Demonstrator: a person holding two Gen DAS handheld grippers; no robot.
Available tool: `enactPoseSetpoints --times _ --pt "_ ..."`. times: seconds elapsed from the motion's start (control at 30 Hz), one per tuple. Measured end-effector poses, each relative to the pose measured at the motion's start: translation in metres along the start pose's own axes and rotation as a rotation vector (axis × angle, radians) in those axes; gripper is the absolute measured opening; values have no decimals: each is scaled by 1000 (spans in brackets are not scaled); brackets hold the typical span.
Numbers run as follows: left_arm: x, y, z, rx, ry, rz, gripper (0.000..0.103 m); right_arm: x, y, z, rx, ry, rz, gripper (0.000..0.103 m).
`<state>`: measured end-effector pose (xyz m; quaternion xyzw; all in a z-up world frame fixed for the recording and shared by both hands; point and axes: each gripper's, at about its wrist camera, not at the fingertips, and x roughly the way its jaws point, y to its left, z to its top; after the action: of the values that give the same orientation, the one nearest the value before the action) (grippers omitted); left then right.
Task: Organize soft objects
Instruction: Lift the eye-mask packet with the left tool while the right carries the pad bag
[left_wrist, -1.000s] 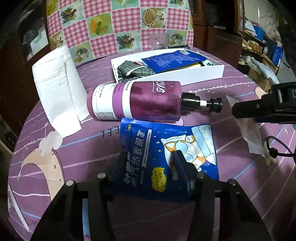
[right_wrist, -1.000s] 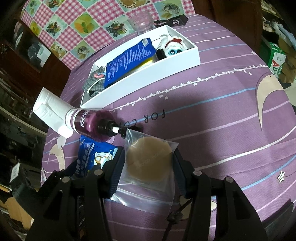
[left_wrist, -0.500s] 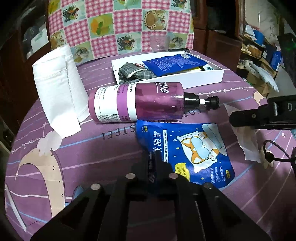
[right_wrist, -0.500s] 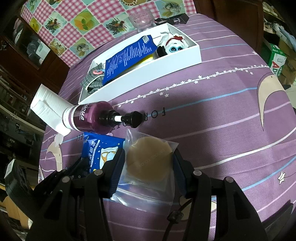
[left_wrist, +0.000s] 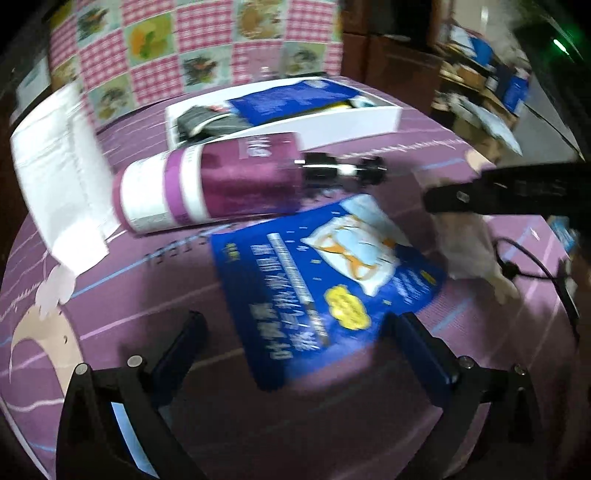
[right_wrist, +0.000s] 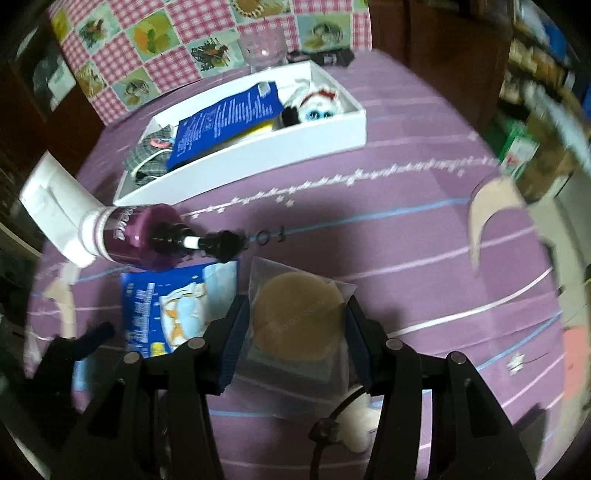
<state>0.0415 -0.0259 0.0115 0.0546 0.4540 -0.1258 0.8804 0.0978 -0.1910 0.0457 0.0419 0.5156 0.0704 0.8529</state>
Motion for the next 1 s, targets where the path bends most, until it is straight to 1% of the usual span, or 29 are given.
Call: enactPoseSetpoints --times 0.03,0.1,0.2,0.23,0.3,0.33,0.43,0.47,0.53,0.6,0.63,0.7,0.73,0.77,0.83,0.87,0.9,0.97,1.0 --pt "-2 -6 -2 35 -6 -17 103 0 3 -1 -21 -11 -46 53" --pt "-1 -15 -3 85 -6 -21 103 5 6 0 -45 -11 -92 53" --pt "-1 -18 -6 106 -11 -33 103 16 10 -1 -53 11 -82 53" --pt "0 -17 -6 103 -8 -38 103 18 14 -2 -62 12 -70 53" --pt "3 -13 -2 77 2 -53 103 20 22 -3 -90 9 -10 53" --pt "5 -12 0 73 2 -48 103 20 27 -5 -112 6 5 53" --pt "10 -8 6 57 2 -40 103 22 35 -6 -133 -3 21 53" --pt "11 -8 7 55 2 -39 103 21 34 -6 -124 -1 51 53" --pt "11 -7 8 50 -2 -34 100 20 29 -5 -96 15 131 50" --pt "9 -7 9 46 -17 -28 87 20 25 -5 -72 29 183 49" --pt "7 -5 9 40 -27 -22 83 20 24 -5 -65 33 194 49" --pt "5 -3 10 34 -38 -15 69 19 22 -6 -62 33 199 48" --pt "4 -1 9 28 -45 -14 64 19 23 -7 -66 33 198 48" --pt "3 1 9 17 -51 -11 57 18 23 -7 -70 32 193 47" --pt "2 5 10 2 -55 -16 52 17 25 -8 -76 29 186 47" --pt "2 6 10 -2 -57 -11 41 17 26 -8 -77 29 184 47" --pt "2 7 10 -6 -58 8 35 16 24 -8 -77 28 185 47" --pt "1 11 10 -19 -62 4 30 16 25 -7 -72 31 192 47" --pt "1 11 10 -22 -64 5 25 17 25 -5 -65 34 198 47"
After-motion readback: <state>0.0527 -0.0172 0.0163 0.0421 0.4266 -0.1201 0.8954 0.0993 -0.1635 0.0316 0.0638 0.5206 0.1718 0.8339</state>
